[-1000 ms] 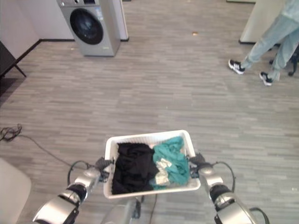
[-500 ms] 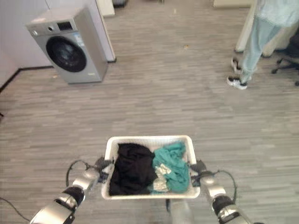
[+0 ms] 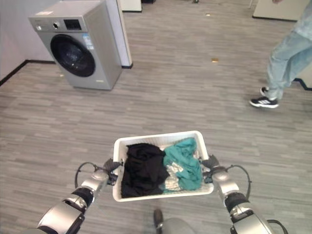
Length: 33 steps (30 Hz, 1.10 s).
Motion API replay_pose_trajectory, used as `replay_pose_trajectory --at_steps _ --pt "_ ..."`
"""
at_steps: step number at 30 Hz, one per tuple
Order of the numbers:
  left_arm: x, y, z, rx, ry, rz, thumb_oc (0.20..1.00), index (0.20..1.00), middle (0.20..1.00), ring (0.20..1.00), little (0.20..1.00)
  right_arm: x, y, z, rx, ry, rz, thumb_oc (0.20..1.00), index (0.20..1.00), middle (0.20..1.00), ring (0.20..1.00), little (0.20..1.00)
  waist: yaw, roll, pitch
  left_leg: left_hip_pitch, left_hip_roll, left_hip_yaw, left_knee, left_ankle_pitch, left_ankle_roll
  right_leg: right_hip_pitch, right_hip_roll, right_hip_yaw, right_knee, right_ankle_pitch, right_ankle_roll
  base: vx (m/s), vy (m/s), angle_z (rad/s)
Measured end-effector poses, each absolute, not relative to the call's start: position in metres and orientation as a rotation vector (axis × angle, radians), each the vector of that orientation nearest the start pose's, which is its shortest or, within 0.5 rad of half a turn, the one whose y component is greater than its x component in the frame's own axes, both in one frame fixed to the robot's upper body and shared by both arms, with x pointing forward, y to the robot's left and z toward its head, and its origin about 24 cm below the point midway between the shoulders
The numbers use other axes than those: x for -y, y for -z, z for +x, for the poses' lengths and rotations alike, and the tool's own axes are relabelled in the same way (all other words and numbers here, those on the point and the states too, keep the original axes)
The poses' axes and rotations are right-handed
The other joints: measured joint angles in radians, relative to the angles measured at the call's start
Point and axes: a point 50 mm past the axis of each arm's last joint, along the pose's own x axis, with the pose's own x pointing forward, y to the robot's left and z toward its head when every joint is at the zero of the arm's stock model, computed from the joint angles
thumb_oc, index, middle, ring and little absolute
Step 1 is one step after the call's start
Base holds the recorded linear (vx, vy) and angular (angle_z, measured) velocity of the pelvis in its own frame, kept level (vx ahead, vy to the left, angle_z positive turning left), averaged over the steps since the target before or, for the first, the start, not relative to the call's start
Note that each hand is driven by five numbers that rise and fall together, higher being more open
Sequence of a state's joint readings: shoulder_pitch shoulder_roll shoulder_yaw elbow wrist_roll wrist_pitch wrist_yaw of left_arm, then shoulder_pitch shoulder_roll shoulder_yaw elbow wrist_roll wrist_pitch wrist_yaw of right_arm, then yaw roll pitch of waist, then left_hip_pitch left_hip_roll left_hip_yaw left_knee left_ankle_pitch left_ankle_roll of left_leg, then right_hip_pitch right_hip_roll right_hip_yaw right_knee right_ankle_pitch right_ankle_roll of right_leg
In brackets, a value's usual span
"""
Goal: Grab the laundry basket,head to the washer,open it,put in the laundry and shut it.
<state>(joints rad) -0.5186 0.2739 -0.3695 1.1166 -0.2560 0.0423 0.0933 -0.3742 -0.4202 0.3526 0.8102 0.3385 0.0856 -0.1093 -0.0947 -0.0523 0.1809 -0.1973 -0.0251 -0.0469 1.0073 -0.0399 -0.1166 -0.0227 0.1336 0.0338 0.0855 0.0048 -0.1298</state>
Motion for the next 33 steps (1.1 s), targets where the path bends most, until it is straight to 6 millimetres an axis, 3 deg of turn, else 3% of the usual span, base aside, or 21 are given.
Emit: replay_pose_trajectory --at_steps 1,2,4,7,9,11,12,13,14,15,17,19,22,23,26,27,28,29,30,32,33 --pt "-0.192 0.059 0.295 -0.672 0.009 0.33 0.2 0.2 0.2 0.2 0.2 0.227 0.04 0.286 -0.576 0.052 -0.299 0.2 0.2 0.2 0.2 0.2 0.002 -0.014 0.001 -0.089 -0.001 0.07 -0.152 -0.022 0.041 0.033 -0.023 0.009 -0.044 0.02 0.005 0.43 -0.01 -0.35" --pt "-0.193 0.06 0.293 -0.677 0.009 0.329 0.2 0.2 0.2 0.2 0.2 0.227 0.039 0.286 -0.573 0.05 -0.301 0.2 0.2 0.2 0.2 0.2 0.008 -0.005 0.001 -0.141 -0.006 0.085 -0.219 -0.021 0.036 0.06 -0.027 0.014 -0.062 -0.005 0.009 0.58 0.03 -0.13" --pt "-0.193 0.061 0.293 -0.679 0.01 0.332 0.2 0.2 0.2 0.2 0.2 0.226 0.04 0.285 -0.578 0.048 -0.304 0.2 0.2 0.2 0.2 0.2 0.022 0.012 0.015 -0.14 -0.011 0.142 -0.656 0.002 0.067 0.124 -0.02 0.045 -0.141 -0.007 0.019 0.44 0.09 -0.26" --pt "-0.198 0.066 0.286 -0.704 0.0 0.333 0.2 0.2 0.2 0.2 0.2 0.222 0.046 0.282 -0.598 0.027 -0.325 0.2 0.2 0.2 0.2 0.2 0.084 0.047 0.032 -0.126 -0.02 0.013 -1.071 0.081 0.1 0.209 0.018 0.126 -0.169 -0.049 0.08 0.34 0.066 -0.63" --pt "-0.205 0.073 0.277 -0.732 -0.012 0.328 0.2 0.2 0.2 0.2 0.2 0.215 0.05 0.28 -0.608 0.01 -0.325 0.2 0.2 0.2 0.2 0.2 0.113 0.045 0.046 -0.149 -0.034 0.004 -1.082 0.113 0.106 0.284 0.024 0.149 -0.169 -0.057 0.089 0.34 0.101 -0.75" --pt "-0.207 0.077 0.273 -0.751 -0.008 0.328 0.2 0.2 0.2 0.2 0.2 0.214 0.055 0.277 -0.626 -0.007 -0.352 0.2 0.2 0.2 0.2 0.2 0.126 0.037 0.043 -0.149 -0.048 0.062 -1.042 0.118 0.109 0.354 0.019 0.156 -0.169 -0.097 0.137 0.39 0.202 -0.5" --pt "-0.207 0.077 0.273 -0.75 -0.007 0.327 0.2 0.2 0.2 0.2 0.2 0.213 0.054 0.277 -0.624 -0.007 -0.351 0.2 0.2 0.2 0.2 0.2 0.126 0.037 0.043 -0.141 -0.053 0.111 -1.02 0.126 0.144 0.392 0.023 0.173 -0.168 -0.109 0.14 0.51 0.331 -0.53" --pt "-0.208 0.078 0.27 -0.754 -0.005 0.327 0.2 0.2 0.2 0.2 0.2 0.213 0.056 0.274 -0.63 -0.009 -0.349 0.2 0.2 0.2 0.2 0.2 0.124 0.058 0.031 -0.094 -0.047 0.122 -1.021 0.119 0.252 0.421 0.058 0.207 -0.119 -0.128 0.153 0.46 0.309 -0.27" --pt "-0.213 0.077 0.27 -0.751 -0.009 0.342 0.2 0.2 0.2 0.2 0.2 0.208 0.061 0.27 -0.641 -0.013 -0.328 0.2 0.2 0.2 0.2 0.2 0.117 0.032 0.03 -0.058 -0.061 0.083 -1.033 0.218 0.327 0.416 0.061 0.203 -0.027 -0.158 0.184 0.39 0.267 -0.11" --pt "-0.214 0.077 0.27 -0.75 -0.008 0.345 0.2 0.2 0.2 0.2 0.2 0.208 0.066 0.265 -0.658 -0.008 -0.312 0.2 0.2 0.2 0.2 0.2 0.117 0.008 0.019 -0.034 -0.072 0.076 -1.039 0.229 0.349 0.383 0.048 0.202 0.072 -0.203 0.212 0.36 0.23 -0.34" --pt "-0.213 0.079 0.266 -0.751 0.002 0.349 0.2 0.2 0.2 0.2 0.2 0.209 0.067 0.262 -0.656 0.007 -0.29 0.2 0.2 0.2 0.2 0.2 0.134 0.014 0.009 0.028 -0.079 0.079 -1.049 0.22 0.332 0.327 -0.034 0.187 0.167 -0.281 0.208 0.34 0.203 -0.61" --pt "-0.208 0.066 0.281 -0.69 0.017 0.365 0.2 0.2 0.2 0.2 0.2 0.213 0.068 0.258 -0.658 0.024 -0.274 0.2 0.2 0.2 0.2 0.2 0.12 0.013 0.0 0.071 -0.109 0.059 -1.012 0.17 0.311 0.209 -0.135 0.177 0.333 -0.272 0.257 0.23 0.152 -0.09" --pt "-0.208 0.053 0.295 -0.646 0.01 0.384 0.2 0.2 0.2 0.2 0.2 0.212 0.06 0.265 -0.621 0.03 -0.256 0.2 0.2 0.2 0.2 0.2 0.111 0.013 0.0 0.113 -0.122 0.049 -0.974 0.09 0.312 0.046 -0.141 0.174 0.568 -0.18 0.297 0.23 0.222 0.21" --pt "-0.209 0.052 0.295 -0.642 0.013 0.394 0.2 0.2 0.2 0.2 0.2 0.212 0.059 0.266 -0.611 0.04 -0.244 0.2 0.2 0.2 0.2 0.2 0.108 0.014 0.003 0.167 -0.127 0.025 -0.973 0.067 0.297 -0.029 -0.141 0.135 0.781 -0.137 0.319 0.11 0.169 0.3" --pt "-0.209 0.052 0.295 -0.636 0.012 0.4 0.2 0.2 0.2 0.2 0.2 0.212 0.057 0.268 -0.602 0.037 -0.254 0.2 0.2 0.2 0.2 0.2 0.106 0.053 0.017 0.239 -0.108 -0.003 -0.964 0.046 0.309 -0.133 -0.126 0.059 0.85 -0.178 0.258 0.29 0.212 0.18" --pt "-0.208 0.051 0.296 -0.631 0.013 0.4 0.2 0.2 0.2 0.2 0.2 0.213 0.056 0.268 -0.6 0.04 -0.253 0.2 0.2 0.2 0.2 0.2 0.103 0.071 0.027 0.27 -0.1 -0.023 -0.963 0.022 0.338 -0.174 -0.125 0.032 0.871 -0.182 0.25 0.37 0.142 0.19" --pt "-0.206 0.051 0.296 -0.63 0.015 0.397 0.2 0.2 0.2 0.2 0.2 0.214 0.056 0.268 -0.603 0.042 -0.256 0.2 0.2 0.2 0.2 0.2 0.098 0.089 0.031 0.302 -0.085 -0.058 -0.973 -0.019 0.344 -0.219 -0.094 0.023 0.864 -0.192 0.242 0.42 0.146 0.25" --pt "-0.208 0.05 0.297 -0.634 0.01 0.402 0.2 0.2 0.2 0.2 0.2 0.212 0.056 0.268 -0.602 0.037 -0.255 0.2 0.2 0.2 0.2 0.2 0.082 0.099 0.041 0.347 -0.066 -0.081 -0.986 -0.056 0.308 -0.282 -0.081 0.0 0.704 -0.213 0.198 0.44 0.103 0.23" --pt "-0.209 0.05 0.298 -0.638 0.013 0.402 0.2 0.2 0.2 0.2 0.2 0.212 0.056 0.268 -0.602 0.033 -0.26 0.2 0.2 0.2 0.2 0.2 0.07 0.087 0.041 0.387 -0.072 -0.078 -1.01 -0.072 0.273 -0.347 -0.106 -0.059 0.372 -0.165 0.212 0.59 0.044 0.32" --pt "-0.206 0.055 0.295 -0.66 0.02 0.4 0.2 0.2 0.2 0.2 0.2 0.214 0.062 0.264 -0.635 0.031 -0.276 0.2 0.2 0.2 0.2 0.2 0.029 0.068 0.041 0.417 -0.075 -0.092 -0.99 -0.102 0.246 -0.368 -0.083 0.043 0.127 -0.07 0.255 0.42 -0.013 0.58" --pt "-0.204 0.057 0.293 -0.668 0.031 0.41 0.2 0.2 0.2 0.2 0.2 0.216 0.065 0.26 -0.644 0.033 -0.278 0.2 0.2 0.2 0.2 0.2 0.02 0.06 0.035 0.428 -0.068 -0.112 -0.991 -0.125 0.235 -0.381 -0.084 0.034 0.073 -0.035 0.245 0.23 -0.015 0.78"
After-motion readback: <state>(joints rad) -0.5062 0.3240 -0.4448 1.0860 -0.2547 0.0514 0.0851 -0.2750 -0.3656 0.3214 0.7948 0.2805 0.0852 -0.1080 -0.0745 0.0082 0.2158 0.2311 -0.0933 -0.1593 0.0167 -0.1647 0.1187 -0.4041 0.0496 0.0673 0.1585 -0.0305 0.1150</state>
